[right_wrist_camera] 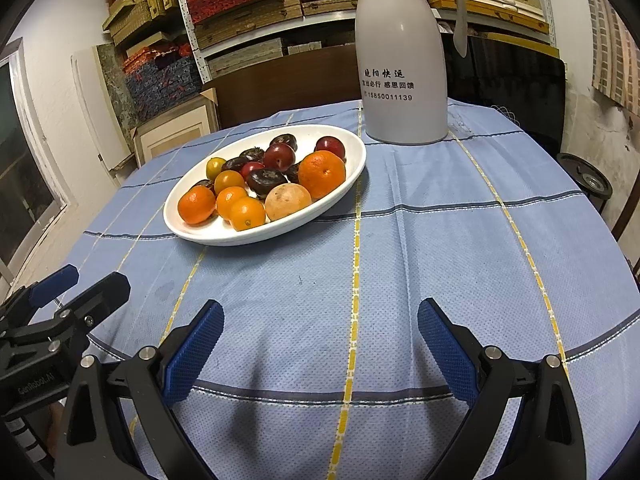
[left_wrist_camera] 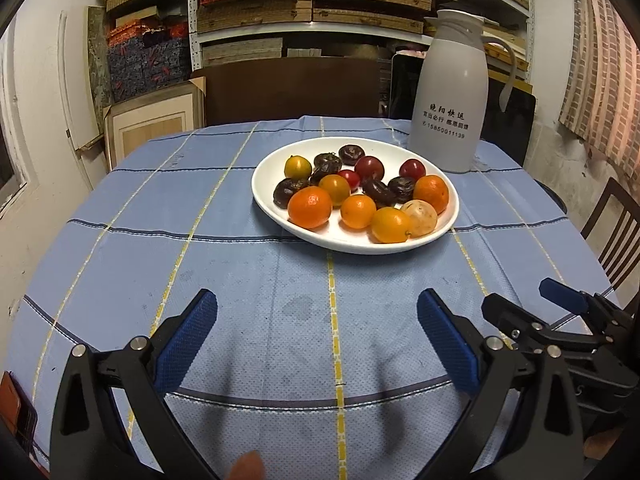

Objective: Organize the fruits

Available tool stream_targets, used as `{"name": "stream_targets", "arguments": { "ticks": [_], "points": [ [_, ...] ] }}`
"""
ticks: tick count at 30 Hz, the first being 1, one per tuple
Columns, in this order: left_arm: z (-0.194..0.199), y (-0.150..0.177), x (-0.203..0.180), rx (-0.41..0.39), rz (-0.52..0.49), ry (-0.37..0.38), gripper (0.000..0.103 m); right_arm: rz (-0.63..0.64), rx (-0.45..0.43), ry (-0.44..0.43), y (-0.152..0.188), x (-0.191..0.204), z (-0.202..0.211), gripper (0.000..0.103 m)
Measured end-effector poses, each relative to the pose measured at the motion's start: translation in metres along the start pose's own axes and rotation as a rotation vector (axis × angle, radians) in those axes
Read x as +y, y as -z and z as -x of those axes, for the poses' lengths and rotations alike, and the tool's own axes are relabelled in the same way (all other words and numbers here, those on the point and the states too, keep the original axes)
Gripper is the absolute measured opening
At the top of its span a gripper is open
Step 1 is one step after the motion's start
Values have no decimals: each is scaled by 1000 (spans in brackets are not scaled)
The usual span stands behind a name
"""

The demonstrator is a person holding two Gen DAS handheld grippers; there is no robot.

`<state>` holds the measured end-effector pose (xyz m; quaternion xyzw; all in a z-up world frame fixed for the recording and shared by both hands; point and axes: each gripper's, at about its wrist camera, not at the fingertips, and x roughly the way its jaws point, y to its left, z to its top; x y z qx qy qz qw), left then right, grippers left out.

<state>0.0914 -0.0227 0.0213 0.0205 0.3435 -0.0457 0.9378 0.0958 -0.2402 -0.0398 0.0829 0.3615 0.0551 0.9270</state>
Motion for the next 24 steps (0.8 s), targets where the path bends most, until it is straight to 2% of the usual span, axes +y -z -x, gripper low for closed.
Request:
{"name": "stream_targets", "arguments": {
  "ticks": [24],
  "points": [
    [-4,0,0,13,6,4,98,-1,1,1,0,0,0,98]
  ]
}}
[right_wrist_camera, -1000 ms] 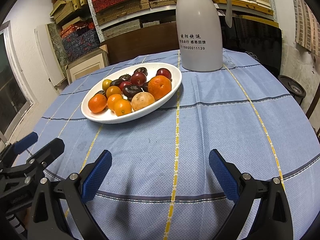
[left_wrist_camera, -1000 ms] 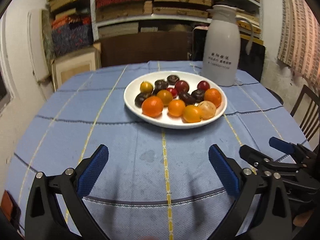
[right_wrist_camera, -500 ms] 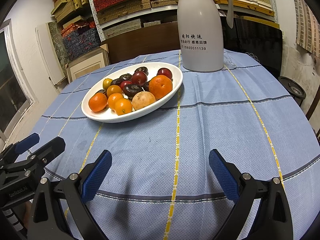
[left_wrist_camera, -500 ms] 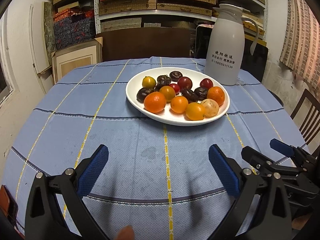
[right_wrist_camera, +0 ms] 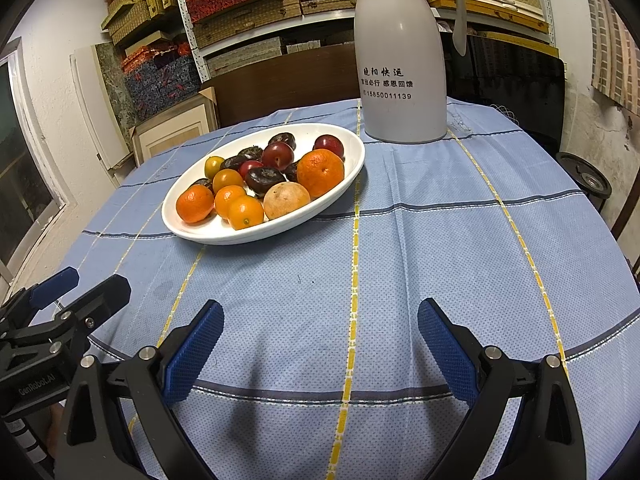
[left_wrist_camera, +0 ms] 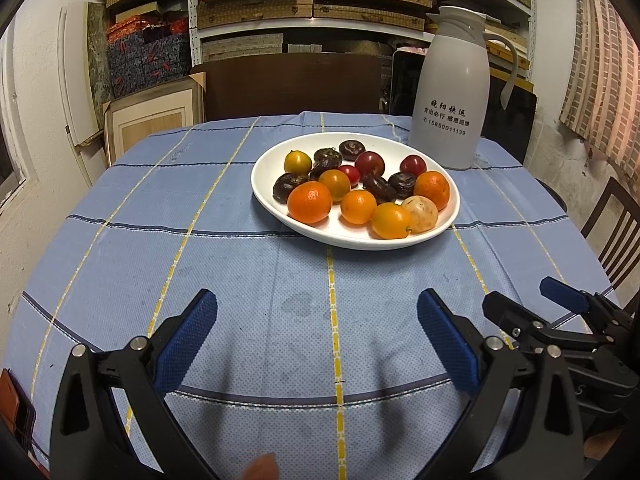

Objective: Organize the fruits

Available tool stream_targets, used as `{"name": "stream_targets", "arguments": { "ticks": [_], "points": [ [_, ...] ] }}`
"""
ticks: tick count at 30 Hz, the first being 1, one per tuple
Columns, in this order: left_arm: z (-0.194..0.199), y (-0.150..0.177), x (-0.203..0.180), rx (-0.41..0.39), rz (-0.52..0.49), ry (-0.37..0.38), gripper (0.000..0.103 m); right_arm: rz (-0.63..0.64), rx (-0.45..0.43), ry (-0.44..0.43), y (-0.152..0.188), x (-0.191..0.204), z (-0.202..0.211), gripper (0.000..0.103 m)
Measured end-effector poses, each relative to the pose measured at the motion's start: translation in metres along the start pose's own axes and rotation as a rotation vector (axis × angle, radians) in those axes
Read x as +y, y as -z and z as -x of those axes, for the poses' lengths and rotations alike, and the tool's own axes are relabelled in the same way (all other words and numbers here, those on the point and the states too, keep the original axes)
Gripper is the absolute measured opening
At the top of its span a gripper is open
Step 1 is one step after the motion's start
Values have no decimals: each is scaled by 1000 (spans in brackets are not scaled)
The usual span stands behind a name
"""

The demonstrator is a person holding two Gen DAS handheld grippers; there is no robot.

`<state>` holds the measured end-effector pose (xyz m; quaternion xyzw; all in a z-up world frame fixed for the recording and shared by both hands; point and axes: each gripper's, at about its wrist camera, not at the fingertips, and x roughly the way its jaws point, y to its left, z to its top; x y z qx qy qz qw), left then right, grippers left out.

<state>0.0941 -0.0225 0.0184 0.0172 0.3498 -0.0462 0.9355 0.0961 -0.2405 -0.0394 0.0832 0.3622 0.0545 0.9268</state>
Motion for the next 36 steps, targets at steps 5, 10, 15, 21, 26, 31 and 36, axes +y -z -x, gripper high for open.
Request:
{"name": "stream_targets", "arguments": {
  "ticks": [5,10,15,21,26,31,36],
  "points": [
    [-1,1,0,3,1,2,98,0,0,0,0,0,0,98],
    [-1,1,-1,5,1,2,98,0,1,1,0,0,0,98],
    [-1,0,-1,3,0,0,98,0,1,1,0,0,0,98],
    [-1,1,0,4,-1,-2,98,0,3,2,0,-1,0,98],
    [-1,2,0,5,0,-2,98,0,4,3,0,-1,0,98],
    [-2,2,-2,10,-8,4,98,-6,2,2,0,-2,0,98],
    [-2,3,-5,13,-18,12,98,-16,0,3,1,-5,0,98]
  ]
}}
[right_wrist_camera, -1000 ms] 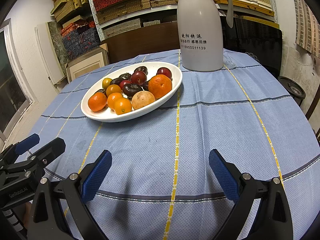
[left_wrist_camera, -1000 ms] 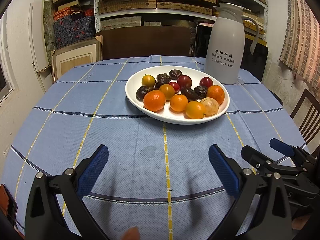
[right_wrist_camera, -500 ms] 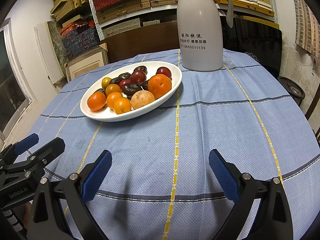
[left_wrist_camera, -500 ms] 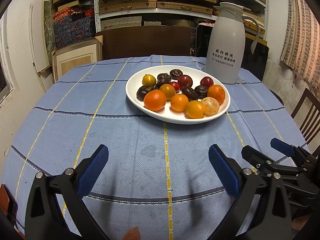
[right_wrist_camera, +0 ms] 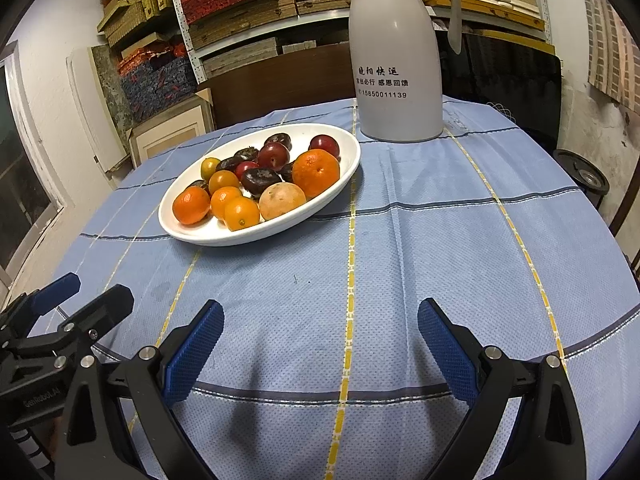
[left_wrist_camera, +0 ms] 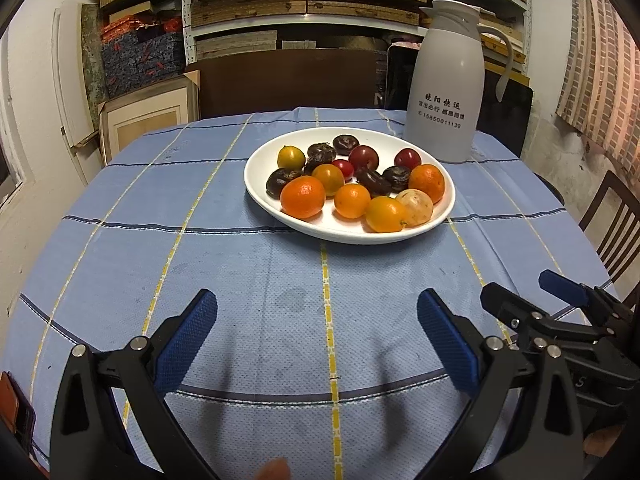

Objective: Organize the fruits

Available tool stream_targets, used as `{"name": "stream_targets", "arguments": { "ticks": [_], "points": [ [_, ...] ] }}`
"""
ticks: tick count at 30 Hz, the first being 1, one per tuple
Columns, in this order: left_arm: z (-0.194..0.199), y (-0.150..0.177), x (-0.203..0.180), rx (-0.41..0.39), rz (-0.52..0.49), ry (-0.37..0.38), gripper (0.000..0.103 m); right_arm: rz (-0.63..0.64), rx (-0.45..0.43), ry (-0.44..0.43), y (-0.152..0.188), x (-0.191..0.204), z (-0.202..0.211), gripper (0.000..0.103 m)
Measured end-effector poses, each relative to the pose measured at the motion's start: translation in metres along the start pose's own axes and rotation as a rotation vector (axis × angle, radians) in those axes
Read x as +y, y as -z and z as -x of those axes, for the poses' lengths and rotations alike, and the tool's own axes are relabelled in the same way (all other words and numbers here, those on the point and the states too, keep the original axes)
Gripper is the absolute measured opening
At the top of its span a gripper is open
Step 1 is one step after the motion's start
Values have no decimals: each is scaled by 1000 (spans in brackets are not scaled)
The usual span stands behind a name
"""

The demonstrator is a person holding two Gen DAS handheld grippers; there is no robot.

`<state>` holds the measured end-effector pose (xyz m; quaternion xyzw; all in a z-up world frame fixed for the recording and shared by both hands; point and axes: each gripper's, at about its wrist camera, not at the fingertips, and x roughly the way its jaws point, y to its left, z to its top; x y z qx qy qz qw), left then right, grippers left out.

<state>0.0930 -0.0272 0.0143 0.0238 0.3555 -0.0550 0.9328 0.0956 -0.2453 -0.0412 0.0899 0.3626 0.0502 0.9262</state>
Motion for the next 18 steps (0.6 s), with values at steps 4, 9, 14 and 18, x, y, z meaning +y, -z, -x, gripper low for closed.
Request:
{"name": "stream_targets", "arguments": {
  "ticks": [4,9,14,18],
  "points": [
    [0,-1,1,8,9,18,98,-4,1,-4,0,-1,1,98],
    [-1,-2,1,13,14,24,98,-5,-1,-6,0,-2,1,98],
    [0,-3,4,8,26,55,98,7,3,-10,1,1,1,98],
    [11,-1,1,-65,10,-7,98,18,4,-12,1,5,2,98]
  ]
}}
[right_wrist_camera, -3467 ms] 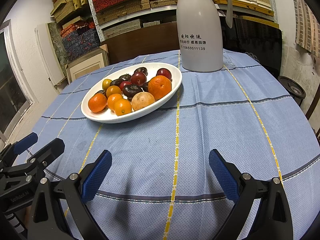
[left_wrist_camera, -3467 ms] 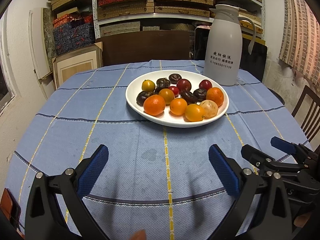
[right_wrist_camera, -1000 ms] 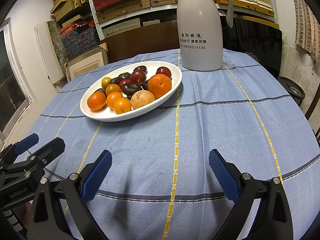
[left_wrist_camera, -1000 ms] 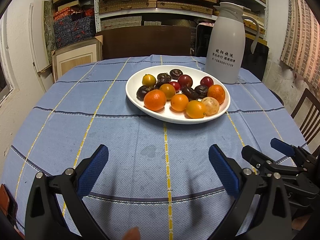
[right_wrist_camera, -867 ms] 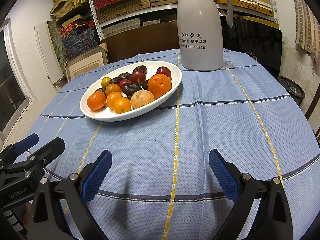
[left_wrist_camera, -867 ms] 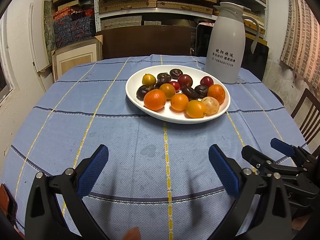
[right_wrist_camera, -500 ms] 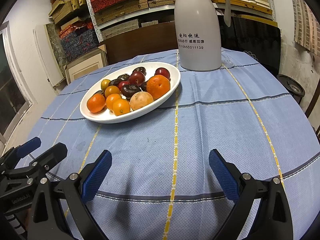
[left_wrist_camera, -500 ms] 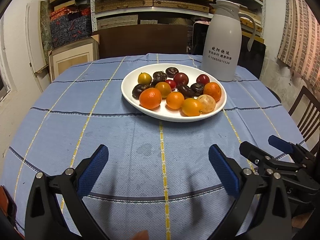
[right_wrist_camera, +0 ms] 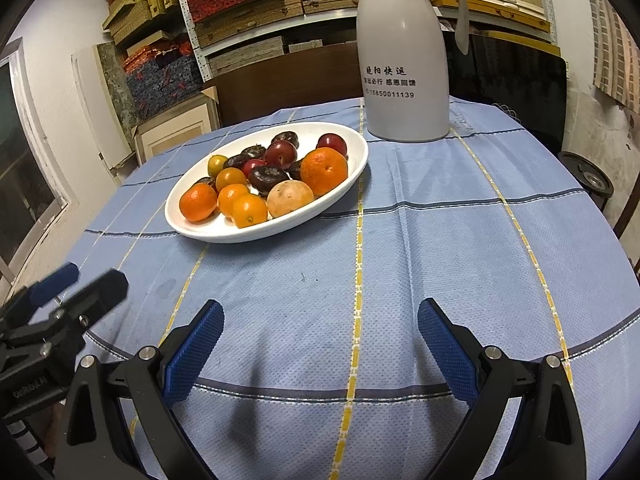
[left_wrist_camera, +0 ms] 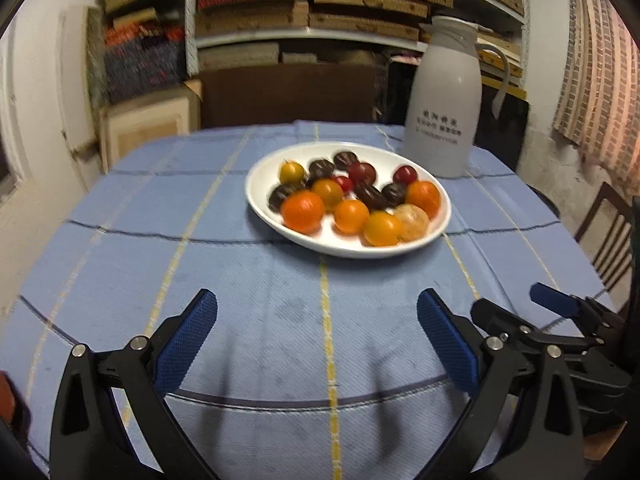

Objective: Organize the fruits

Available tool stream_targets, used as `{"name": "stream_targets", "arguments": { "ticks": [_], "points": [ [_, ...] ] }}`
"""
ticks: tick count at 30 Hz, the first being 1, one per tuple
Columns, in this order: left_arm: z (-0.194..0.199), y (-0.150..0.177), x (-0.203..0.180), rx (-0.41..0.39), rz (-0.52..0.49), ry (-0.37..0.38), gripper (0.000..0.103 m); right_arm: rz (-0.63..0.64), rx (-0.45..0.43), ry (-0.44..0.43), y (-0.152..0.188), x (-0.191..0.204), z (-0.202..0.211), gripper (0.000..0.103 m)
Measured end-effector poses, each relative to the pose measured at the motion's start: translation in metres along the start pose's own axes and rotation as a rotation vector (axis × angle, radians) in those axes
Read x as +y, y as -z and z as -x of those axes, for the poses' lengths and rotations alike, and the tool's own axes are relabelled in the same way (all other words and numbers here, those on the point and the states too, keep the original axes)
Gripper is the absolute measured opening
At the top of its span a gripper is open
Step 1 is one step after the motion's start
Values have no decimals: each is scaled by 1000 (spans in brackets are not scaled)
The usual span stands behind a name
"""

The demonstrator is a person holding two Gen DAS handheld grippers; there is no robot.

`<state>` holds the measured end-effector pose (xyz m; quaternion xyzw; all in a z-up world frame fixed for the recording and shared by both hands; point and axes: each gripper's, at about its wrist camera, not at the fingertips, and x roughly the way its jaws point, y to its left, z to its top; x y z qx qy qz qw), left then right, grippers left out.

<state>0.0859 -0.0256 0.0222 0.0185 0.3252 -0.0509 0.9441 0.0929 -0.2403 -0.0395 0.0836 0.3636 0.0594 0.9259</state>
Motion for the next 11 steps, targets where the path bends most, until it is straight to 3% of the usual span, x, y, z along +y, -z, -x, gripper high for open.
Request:
{"name": "stream_targets", "arguments": {
  "ticks": [11],
  "points": [
    [-10,-4,8,61,25,-30,98,-2,2,1,-1,1,0,98]
  ]
}}
